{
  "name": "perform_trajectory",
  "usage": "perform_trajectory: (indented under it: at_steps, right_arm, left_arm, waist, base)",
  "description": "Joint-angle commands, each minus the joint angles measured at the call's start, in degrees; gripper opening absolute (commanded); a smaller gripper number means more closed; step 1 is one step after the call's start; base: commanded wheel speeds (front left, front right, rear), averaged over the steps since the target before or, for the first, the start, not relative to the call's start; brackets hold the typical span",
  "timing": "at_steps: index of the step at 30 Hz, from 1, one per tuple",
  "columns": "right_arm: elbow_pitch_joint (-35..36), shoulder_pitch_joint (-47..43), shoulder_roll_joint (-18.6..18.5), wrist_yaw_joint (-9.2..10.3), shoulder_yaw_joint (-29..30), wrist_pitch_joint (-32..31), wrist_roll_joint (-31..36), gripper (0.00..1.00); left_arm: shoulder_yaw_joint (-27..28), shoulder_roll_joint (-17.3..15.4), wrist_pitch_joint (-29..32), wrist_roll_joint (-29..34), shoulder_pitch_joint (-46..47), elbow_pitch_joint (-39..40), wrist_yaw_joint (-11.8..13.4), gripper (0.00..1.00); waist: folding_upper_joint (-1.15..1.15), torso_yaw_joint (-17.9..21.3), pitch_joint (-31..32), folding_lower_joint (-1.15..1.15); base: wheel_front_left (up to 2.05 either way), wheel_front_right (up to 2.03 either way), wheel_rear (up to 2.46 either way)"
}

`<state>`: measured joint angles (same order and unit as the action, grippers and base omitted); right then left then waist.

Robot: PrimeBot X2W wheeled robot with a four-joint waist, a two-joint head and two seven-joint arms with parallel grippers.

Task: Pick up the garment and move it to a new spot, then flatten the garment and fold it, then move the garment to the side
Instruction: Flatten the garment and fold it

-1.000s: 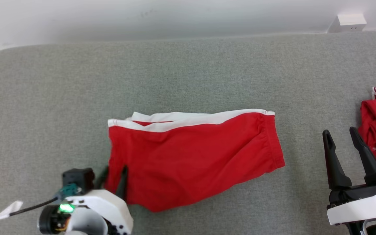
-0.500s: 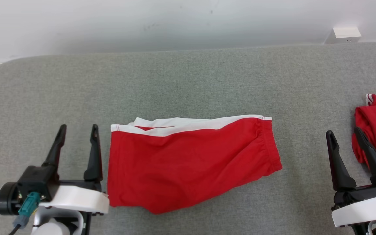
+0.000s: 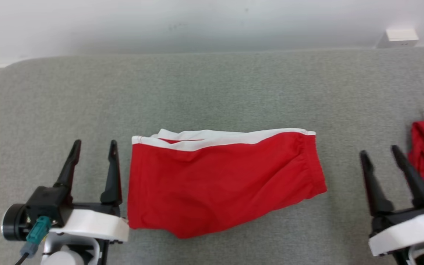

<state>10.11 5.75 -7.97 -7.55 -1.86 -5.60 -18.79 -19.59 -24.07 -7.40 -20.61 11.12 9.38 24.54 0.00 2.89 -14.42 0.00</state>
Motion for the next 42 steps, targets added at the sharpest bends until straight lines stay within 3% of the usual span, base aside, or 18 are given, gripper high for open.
perform_trajectory:
  at_steps: [1, 8, 15, 19, 20, 22, 27, 35, 39, 42]
  right_arm:
    - [-0.66, 0.94, -0.57, 0.15, -0.66, -0.26, 0.35, 1.0]
    - [-10.02, 5.77, -1.3, 0.15, -8.24, -1.76, -1.36, 1.0]
    - [-21.8, 8.25, -0.78, 0.15, -7.44, -1.0, -1.48, 1.0]
    - [-25.91, 8.74, -0.66, 0.15, -9.76, -2.21, -3.63, 1.0]
    - [-26.56, 9.03, -0.75, 0.14, -10.39, -2.53, -4.28, 0.84]
    - [-26.93, 9.48, -0.97, 0.14, -11.2, -1.83, -5.57, 0.0]
    - [-25.73, 9.31, -2.67, 0.17, -11.82, 0.01, -8.37, 0.0]
    - [-23.11, 7.0, -5.66, 0.18, -4.55, 2.71, -10.0, 0.0]
    - [-20.01, 6.6, -5.13, 0.16, -2.76, -0.08, -12.7, 0.0]
    - [-15.36, 7.21, -3.8, 0.15, -4.2, -4.46, -18.37, 0.0]
  left_arm:
    - [-0.1, 0.18, -0.15, 0.63, 0.69, 0.15, -0.08, 1.0]
    - [-1.49, 1.79, -0.55, 0.37, 2.52, -0.95, -0.5, 1.0]
    - [-2.12, 3.2, -2.59, -0.61, 3.06, -3.16, -1.1, 1.0]
    - [-2.18, 3.6, -3.04, -0.81, 3.31, -3.87, -1.2, 1.0]
    - [-2.14, 3.63, -3.18, -0.86, 3.45, -4.0, -1.2, 1.0]
    - [-2.06, 3.63, -3.43, -0.92, 3.6, -4.15, -1.2, 1.0]
    - [-1.68, 3.23, -3.62, -0.97, 3.61, -4.29, -0.77, 1.0]
    - [-1.38, 2.44, -3.44, -1.1, 3.04, -3.8, -0.52, 1.0]
    - [-1.49, 2.23, -3.27, -1.28, 3.09, -3.57, -0.66, 1.0]
    - [-1.69, 2.14, -2.97, -1.21, 3.33, -3.5, -0.68, 1.0]
  waist:
    - [0.0, -0.71, -0.64, 0.0]
    - [0.0, -4.33, -3.43, 0.0]
    - [0.0, -6.49, -4.86, 0.0]
    - [0.0, -6.65, -5.21, 0.0]
    - [0.0, -6.64, -5.27, 0.0]
    - [0.0, -6.49, -5.35, 0.0]
    - [0.0, -5.19, -4.98, 0.0]
    - [0.0, -2.55, -4.03, 0.0]
    - [0.0, -1.6, -3.78, 0.0]
    - [0.0, -1.15, -3.67, 0.0]
  base:
    - [0.0, 0.0, 0.0]
    - [0.0, 0.0, 0.0]
    - [0.0, 0.0, 0.0]
    - [0.0, 0.0, 0.0]
    - [0.0, 0.0, 0.0]
    - [0.0, 0.0, 0.0]
    - [0.0, 0.0, 0.0]
    - [0.0, 0.0, 0.0]
    - [0.0, 0.0, 0.0]
    - [0.0, 0.0, 0.0]
